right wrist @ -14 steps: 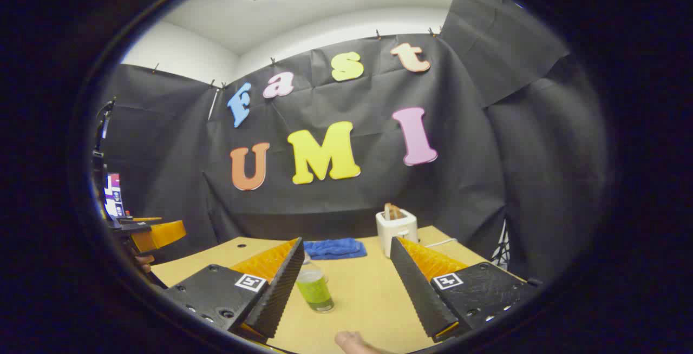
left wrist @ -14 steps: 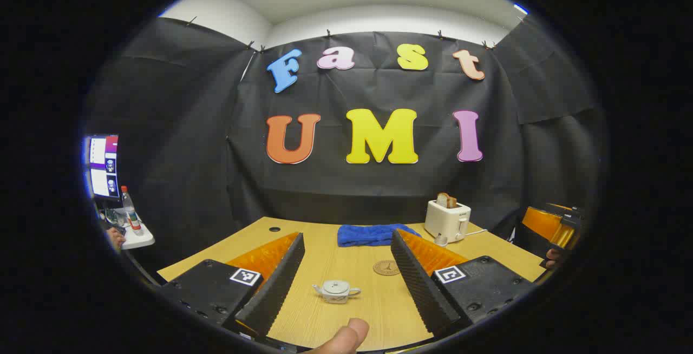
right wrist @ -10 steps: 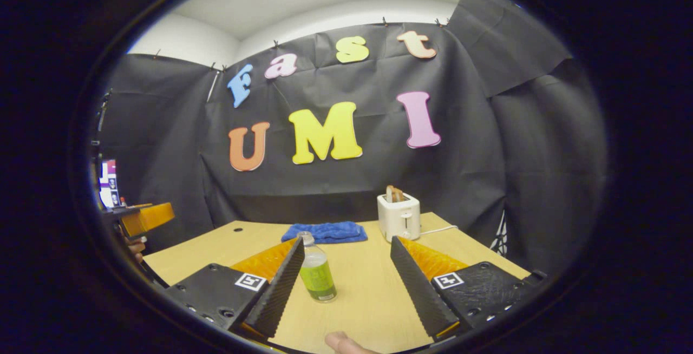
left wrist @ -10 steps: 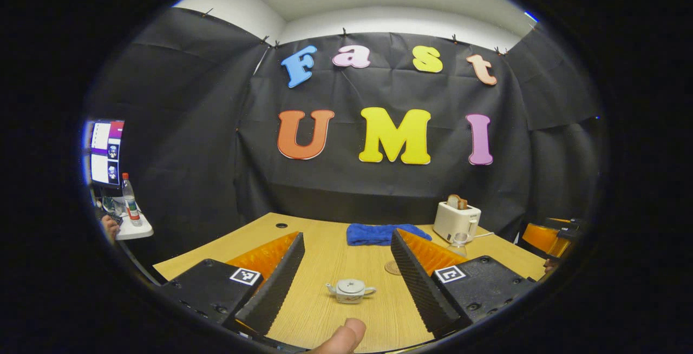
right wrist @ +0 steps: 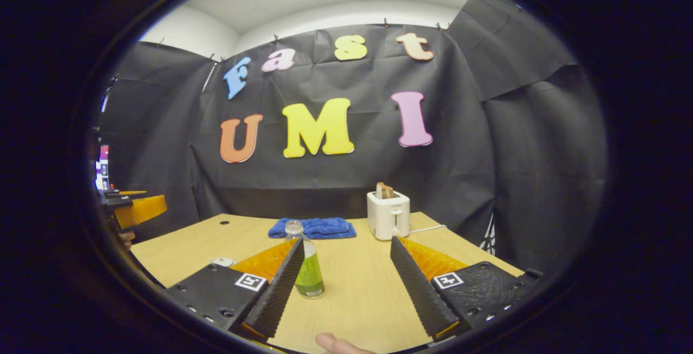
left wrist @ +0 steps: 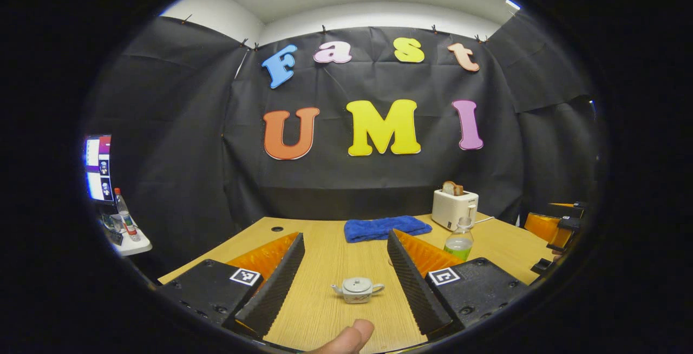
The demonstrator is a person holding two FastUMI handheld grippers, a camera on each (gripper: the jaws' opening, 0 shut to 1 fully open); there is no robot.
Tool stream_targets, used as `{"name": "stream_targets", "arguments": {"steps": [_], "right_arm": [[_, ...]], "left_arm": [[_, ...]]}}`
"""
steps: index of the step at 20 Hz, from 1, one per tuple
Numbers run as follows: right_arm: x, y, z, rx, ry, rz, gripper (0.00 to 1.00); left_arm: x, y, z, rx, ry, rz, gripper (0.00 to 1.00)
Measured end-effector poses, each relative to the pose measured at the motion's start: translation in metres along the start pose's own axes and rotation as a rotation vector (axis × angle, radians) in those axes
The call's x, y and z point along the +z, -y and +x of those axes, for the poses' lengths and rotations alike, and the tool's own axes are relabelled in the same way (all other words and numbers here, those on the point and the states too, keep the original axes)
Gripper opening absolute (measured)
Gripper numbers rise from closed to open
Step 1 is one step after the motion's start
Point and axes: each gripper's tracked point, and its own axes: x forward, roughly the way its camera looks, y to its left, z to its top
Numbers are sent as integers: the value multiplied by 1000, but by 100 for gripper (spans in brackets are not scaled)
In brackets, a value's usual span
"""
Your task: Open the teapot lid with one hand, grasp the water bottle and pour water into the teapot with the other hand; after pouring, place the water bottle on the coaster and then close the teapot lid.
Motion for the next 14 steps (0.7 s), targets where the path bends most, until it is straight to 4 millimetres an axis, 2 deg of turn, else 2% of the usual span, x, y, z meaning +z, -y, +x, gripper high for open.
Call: {"name": "stream_targets", "arguments": {"steps": [2,4,5,6,9,13,14], "right_arm": [[-2,-1,-1,1,11,-29,92],[-4,-4,-2,8,21,-50,92],[-4,-8,-2,17,25,-58,96],[-4,-10,-1,25,25,-64,92],[-10,-15,2,43,13,-66,96],[-23,-19,9,70,-4,-83,94],[-27,-21,11,72,-7,-94,96]], "left_arm": [[-3,-6,4,15,-9,-7,97],[-8,-11,8,34,-22,-12,96],[-12,-13,10,39,-32,-15,97],[-14,-14,12,42,-37,-19,96],[-21,-14,20,40,-54,-46,96],[-38,-7,43,32,-74,-67,97],[-45,-4,50,27,-80,-63,97]]}}
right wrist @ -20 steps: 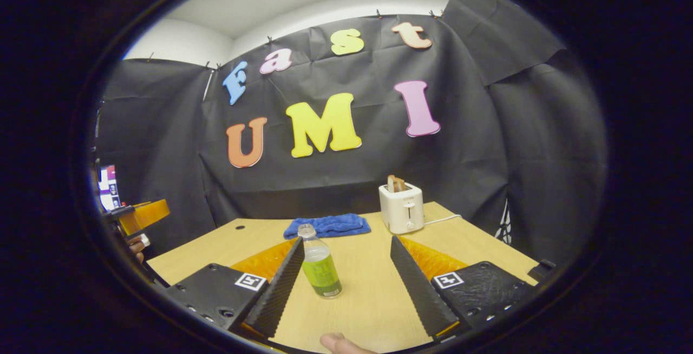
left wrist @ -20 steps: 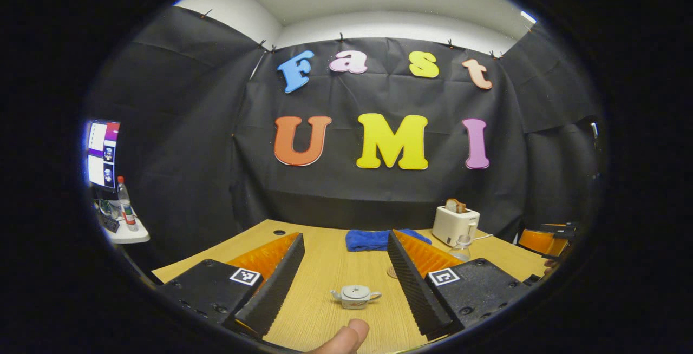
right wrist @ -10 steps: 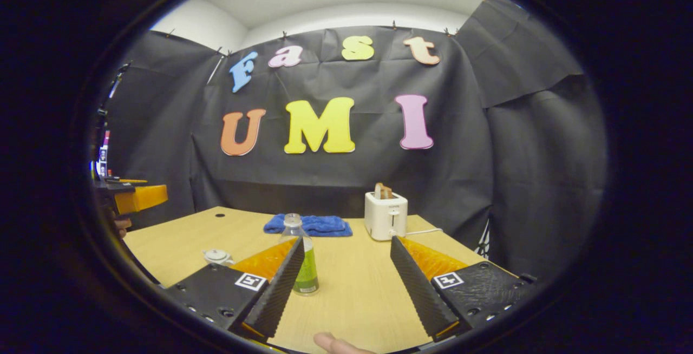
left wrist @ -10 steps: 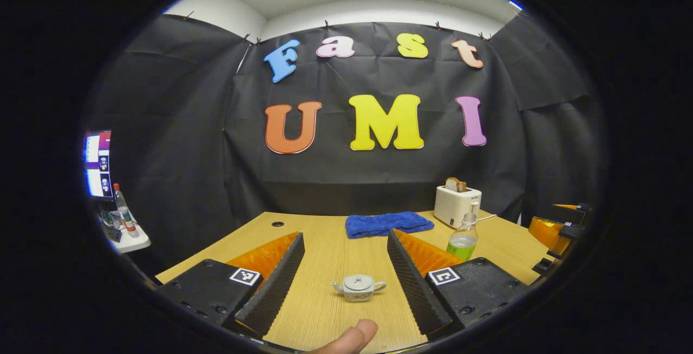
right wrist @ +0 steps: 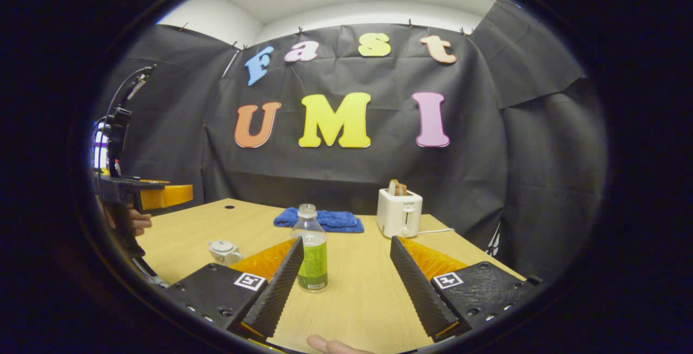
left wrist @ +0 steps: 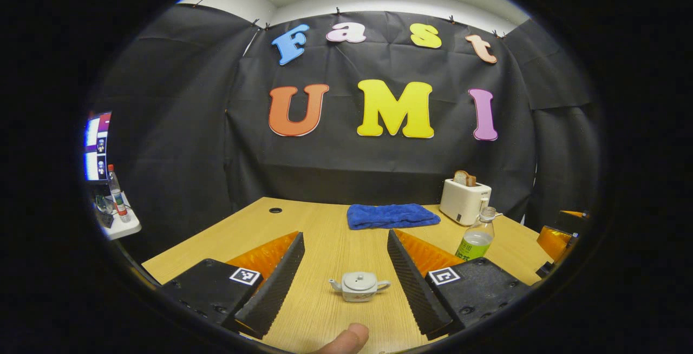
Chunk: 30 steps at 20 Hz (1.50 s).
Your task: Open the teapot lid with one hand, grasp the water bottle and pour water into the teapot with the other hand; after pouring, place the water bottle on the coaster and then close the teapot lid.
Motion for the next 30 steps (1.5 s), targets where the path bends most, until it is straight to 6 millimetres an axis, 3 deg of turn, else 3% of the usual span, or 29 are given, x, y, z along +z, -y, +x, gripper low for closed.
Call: {"name": "stream_targets", "arguments": {"steps": [4,7,11,15,17,22,23,24,27,30], "right_arm": [[-12,-8,3,1,2,-77,94],[-21,-20,1,28,11,-120,96],[-36,-32,2,76,-16,-93,95],[-48,-25,10,58,-55,-68,96],[-52,-23,13,55,-69,-46,96],[-64,-23,16,52,-103,-35,96],[-65,-23,16,53,-105,-31,98],[-67,-23,17,55,-106,-27,96],[-67,-23,20,51,-108,-21,96],[-71,-22,25,49,-112,-14,96]], "left_arm": [[-26,19,34,-32,-7,22,97],[-51,21,52,-6,-44,62,96],[-82,26,66,-20,-115,89,96],[-117,34,74,-80,-236,44,91],[-111,29,75,-65,-204,57,87],[-115,15,80,-26,-212,109,63],[-113,15,79,-27,-202,108,50],[-113,14,79,-19,-203,111,47],[-112,13,80,-17,-199,102,14],[-110,11,79,-11,-198,112,5]]}}
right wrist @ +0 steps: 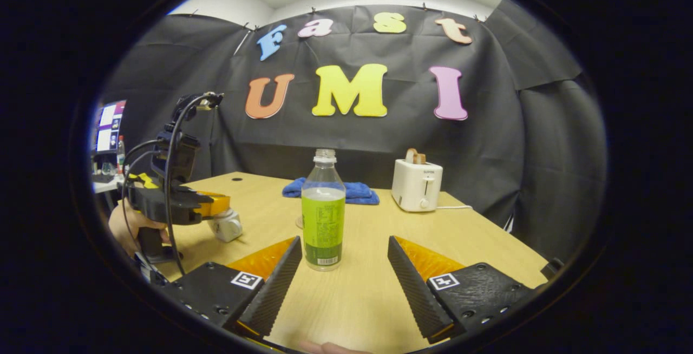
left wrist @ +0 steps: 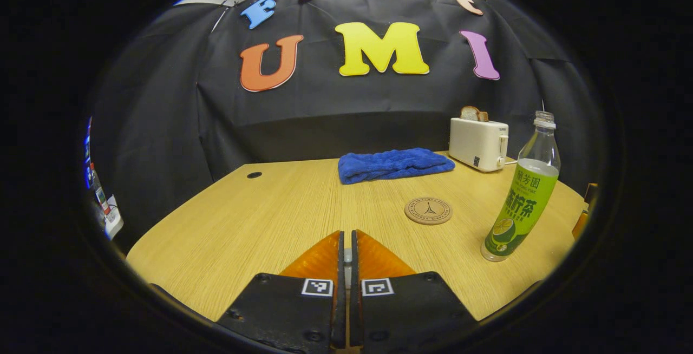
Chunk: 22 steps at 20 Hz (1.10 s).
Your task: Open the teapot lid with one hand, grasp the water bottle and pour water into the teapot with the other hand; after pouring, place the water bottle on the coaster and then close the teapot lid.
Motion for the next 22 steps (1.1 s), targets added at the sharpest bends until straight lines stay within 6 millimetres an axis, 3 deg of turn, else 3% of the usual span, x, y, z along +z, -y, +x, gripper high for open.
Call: {"name": "stream_targets", "arguments": {"steps": [3,7,13,18,22], "right_arm": [[-2,-4,5,9,-5,1,96],[-1,-14,16,40,4,8,96],[-4,-32,49,54,-5,-3,96],[-4,-46,79,70,-26,19,96],[-3,-45,99,36,-34,26,98]], "left_arm": [[2,-1,-3,-3,1,-12,3],[20,-2,-13,-14,47,-37,3],[40,-7,-43,-27,70,-59,3],[61,-23,-73,-2,114,-54,3],[73,-39,-94,10,138,-85,3]]}}
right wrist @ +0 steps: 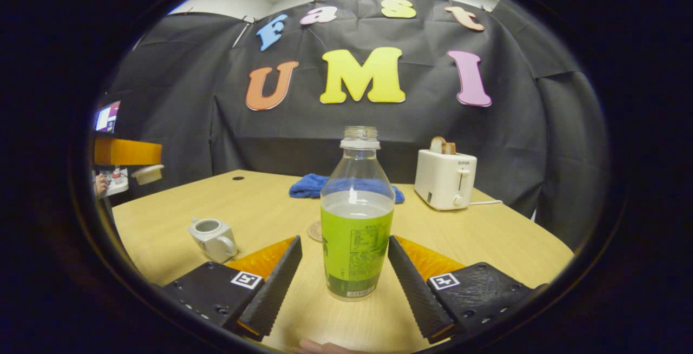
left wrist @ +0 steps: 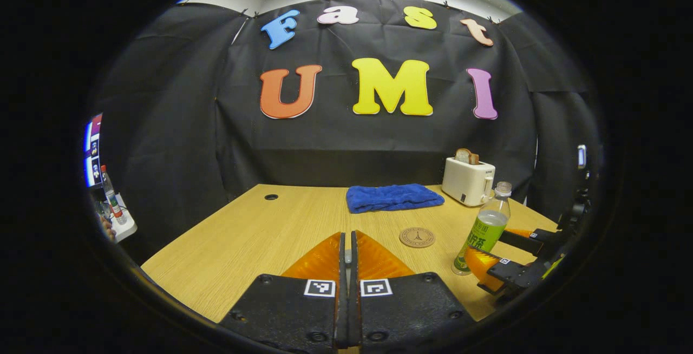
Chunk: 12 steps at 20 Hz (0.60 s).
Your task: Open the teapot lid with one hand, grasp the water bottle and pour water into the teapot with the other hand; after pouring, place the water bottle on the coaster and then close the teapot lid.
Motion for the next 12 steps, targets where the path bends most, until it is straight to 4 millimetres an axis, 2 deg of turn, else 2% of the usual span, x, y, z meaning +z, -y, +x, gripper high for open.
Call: {"name": "stream_targets", "arguments": {"steps": [6,8,9,12], "right_arm": [[-8,2,21,-35,-23,34,96],[-6,7,23,-59,-17,44,87],[-7,6,22,-61,-18,50,77],[-5,8,18,-72,-27,35,72]], "left_arm": [[5,2,-18,-39,5,26,3],[6,1,-24,-42,8,23,2],[7,-1,-25,-39,8,20,3],[9,-3,-29,-42,13,32,3]]}}
